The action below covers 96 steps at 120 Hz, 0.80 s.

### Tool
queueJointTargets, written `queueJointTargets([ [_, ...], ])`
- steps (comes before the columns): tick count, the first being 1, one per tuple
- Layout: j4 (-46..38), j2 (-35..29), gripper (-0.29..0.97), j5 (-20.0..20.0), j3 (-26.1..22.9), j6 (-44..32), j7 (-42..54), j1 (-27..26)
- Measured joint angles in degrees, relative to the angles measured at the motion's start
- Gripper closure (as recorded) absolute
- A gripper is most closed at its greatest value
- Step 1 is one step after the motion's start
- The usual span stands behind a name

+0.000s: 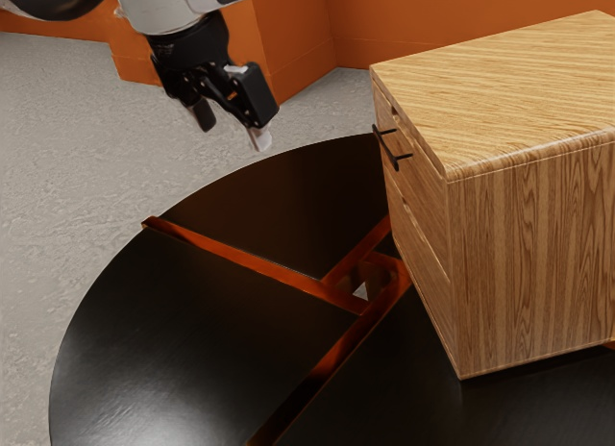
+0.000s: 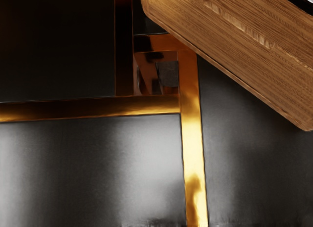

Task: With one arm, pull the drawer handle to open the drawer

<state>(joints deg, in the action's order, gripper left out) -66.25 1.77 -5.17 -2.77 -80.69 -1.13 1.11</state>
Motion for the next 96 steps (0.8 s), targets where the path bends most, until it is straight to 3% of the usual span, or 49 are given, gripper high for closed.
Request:
queueJointTargets([
  [16,0.09,0.54,0.00,-0.31,-2.72,1.86,0.08,-5.27],
  [30,0.02,-0.71,0.00,-0.27,-1.24,4.18,0.03,-5.92],
  [55,-0.15,-0.94,0.00,1.71,0.88,9.98,-7.58,-1.33],
  [79,-1.00,0.24,0.00,3.83,-2.03,9.83,-16.34,7.28],
  [90,-2.16,0.48,0.00,5.53,-2.20,6.39,-18.22,7.61],
  [96,-2.55,0.54,0.00,6.43,0.49,3.61,-19.05,4.16],
])
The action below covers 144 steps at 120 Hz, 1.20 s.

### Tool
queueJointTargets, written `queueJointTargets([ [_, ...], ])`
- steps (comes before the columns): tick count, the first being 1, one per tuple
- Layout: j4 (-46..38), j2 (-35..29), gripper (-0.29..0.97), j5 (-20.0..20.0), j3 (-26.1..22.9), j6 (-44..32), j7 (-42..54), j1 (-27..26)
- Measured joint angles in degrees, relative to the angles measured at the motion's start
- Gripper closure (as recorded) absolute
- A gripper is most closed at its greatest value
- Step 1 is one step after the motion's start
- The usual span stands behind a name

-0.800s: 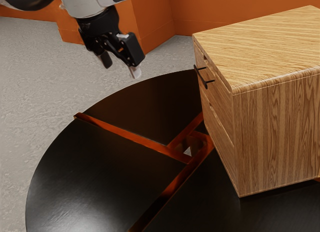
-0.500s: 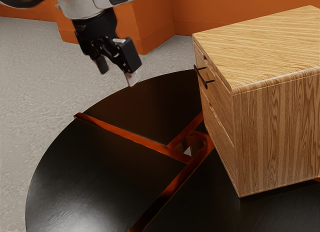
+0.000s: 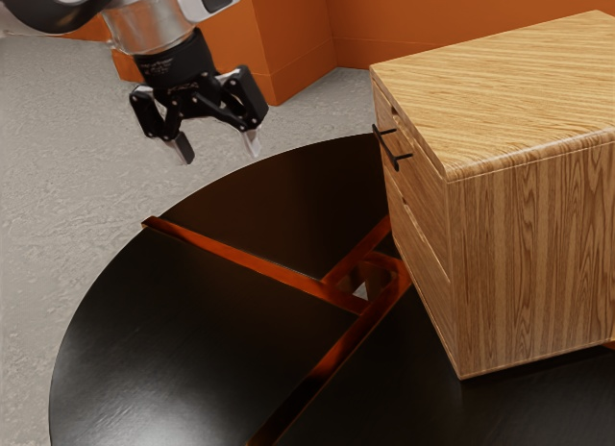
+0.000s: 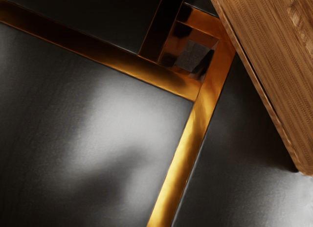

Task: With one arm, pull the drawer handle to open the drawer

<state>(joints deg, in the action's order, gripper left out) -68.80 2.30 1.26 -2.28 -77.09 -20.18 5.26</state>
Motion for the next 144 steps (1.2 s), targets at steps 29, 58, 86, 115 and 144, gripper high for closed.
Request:
queueJointTargets([
  [29,-6.53,-0.69,0.00,10.11,24.25,-14.56,-7.33,-29.50],
  [58,-7.60,0.05,0.00,15.95,26.32,-19.09,-15.78,-26.17],
  [86,-7.92,0.63,0.00,17.55,26.29,-23.39,-20.86,-23.28],
  [115,-7.66,4.20,0.00,21.73,24.92,-25.26,-24.34,-27.58],
  [144,-7.33,6.81,0.00,23.57,24.96,-27.44,-26.60,-26.19],
])
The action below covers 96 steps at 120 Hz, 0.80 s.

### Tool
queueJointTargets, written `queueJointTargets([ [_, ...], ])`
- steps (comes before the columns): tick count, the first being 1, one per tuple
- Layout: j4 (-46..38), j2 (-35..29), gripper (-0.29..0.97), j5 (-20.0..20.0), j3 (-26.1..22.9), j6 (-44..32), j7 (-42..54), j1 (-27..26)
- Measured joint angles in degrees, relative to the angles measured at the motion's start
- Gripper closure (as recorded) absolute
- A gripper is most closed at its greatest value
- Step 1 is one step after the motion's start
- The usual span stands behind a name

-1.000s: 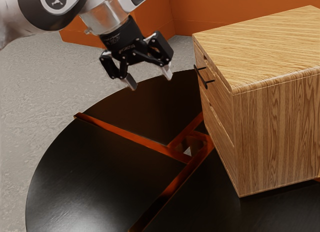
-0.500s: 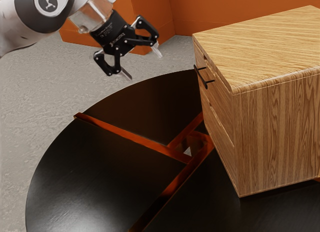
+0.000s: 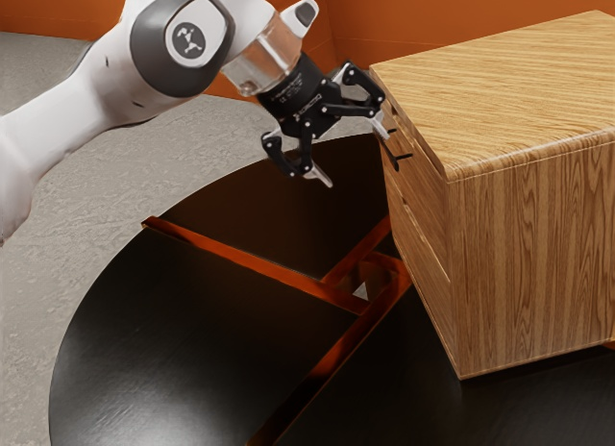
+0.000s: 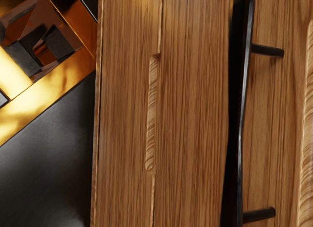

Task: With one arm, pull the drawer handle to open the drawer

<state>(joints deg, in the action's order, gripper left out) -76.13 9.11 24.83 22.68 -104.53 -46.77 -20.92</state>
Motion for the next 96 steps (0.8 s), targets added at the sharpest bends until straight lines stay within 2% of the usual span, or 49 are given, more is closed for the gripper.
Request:
queueJointTargets([
  [14,0.65,2.24,0.00,0.99,-0.08,-1.22,-0.77,0.19],
  [48,0.23,4.23,0.00,7.72,-0.42,-5.56,-0.79,3.28],
  [75,0.18,6.36,0.00,9.01,-0.47,-6.99,-0.46,3.42],
  [96,0.18,7.81,0.00,9.68,-2.68,-7.44,-0.18,6.63],
])
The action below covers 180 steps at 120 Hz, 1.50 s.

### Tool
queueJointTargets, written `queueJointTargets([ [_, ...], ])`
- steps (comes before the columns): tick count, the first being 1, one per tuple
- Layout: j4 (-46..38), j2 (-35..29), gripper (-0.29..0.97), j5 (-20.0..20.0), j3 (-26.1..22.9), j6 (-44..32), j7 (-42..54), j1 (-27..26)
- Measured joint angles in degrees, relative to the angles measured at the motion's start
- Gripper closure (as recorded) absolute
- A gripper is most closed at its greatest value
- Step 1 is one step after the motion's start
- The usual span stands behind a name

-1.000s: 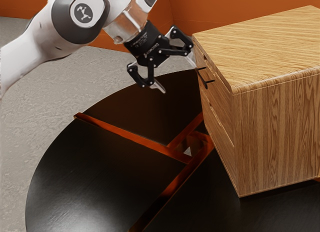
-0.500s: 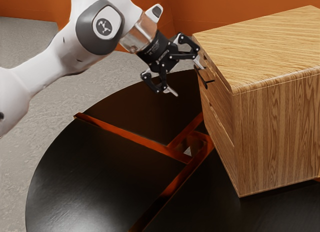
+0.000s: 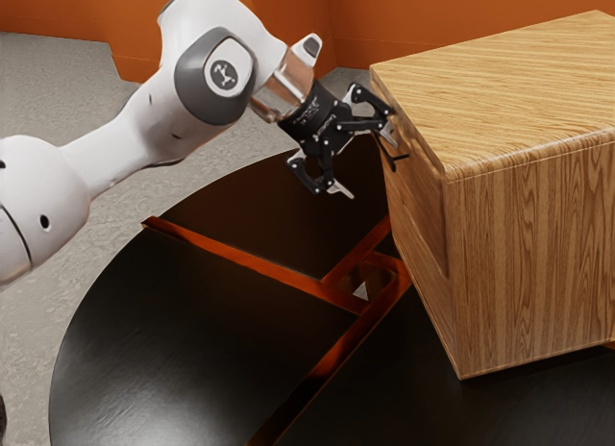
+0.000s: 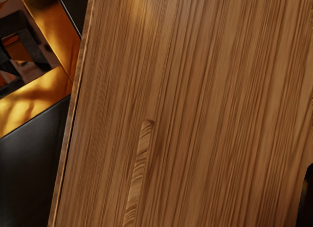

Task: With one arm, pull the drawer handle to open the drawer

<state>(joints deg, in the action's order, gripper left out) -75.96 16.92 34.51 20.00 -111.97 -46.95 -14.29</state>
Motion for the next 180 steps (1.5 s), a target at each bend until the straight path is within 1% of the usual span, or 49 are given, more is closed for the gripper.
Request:
queueJointTargets([
  [10,-0.01,0.00,0.00,0.01,-0.73,-0.11,0.12,0.66],
  [22,-0.01,0.03,0.00,-0.27,-6.86,-0.19,0.29,5.95],
  [33,-0.04,0.05,0.00,-0.36,-8.75,-0.22,0.50,7.57],
  [76,0.05,-1.72,0.01,0.91,-8.66,0.18,2.02,8.70],
  [109,-1.43,-2.22,0.00,-0.50,-10.25,1.24,2.69,10.41],
  [130,-2.77,-3.58,0.01,-0.59,-10.11,2.34,3.09,10.95],
  [180,-10.56,-8.84,0.00,-0.36,-10.07,3.18,4.87,12.99],
])
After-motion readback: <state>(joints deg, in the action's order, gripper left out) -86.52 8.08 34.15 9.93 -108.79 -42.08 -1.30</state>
